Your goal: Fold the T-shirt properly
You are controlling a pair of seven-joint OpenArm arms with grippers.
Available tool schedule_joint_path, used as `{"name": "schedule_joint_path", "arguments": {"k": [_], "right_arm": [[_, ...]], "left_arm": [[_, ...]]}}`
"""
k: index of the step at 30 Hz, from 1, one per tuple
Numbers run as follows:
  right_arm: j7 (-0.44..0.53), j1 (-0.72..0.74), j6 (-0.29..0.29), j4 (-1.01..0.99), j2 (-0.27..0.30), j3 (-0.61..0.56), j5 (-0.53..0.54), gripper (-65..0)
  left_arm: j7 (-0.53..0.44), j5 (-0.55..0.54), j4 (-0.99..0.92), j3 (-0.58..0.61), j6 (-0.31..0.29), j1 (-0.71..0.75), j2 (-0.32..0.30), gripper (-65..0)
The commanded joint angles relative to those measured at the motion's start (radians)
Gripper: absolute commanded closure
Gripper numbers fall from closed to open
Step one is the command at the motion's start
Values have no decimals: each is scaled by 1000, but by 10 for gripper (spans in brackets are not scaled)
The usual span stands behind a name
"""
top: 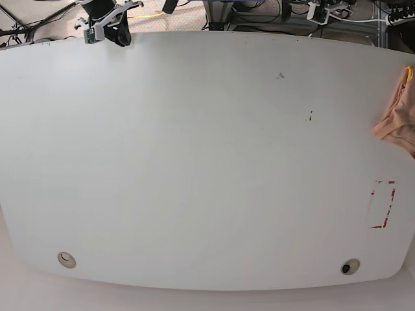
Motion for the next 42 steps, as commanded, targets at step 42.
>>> {"name": "schedule_joint_path", "arguments": {"k": [42], "right_arm": [[272,564,-284,-1395,-18,-121,-508,-48]], "left_arm": [[-119,0,-1824,89,262,-962,-146,-393]]}}
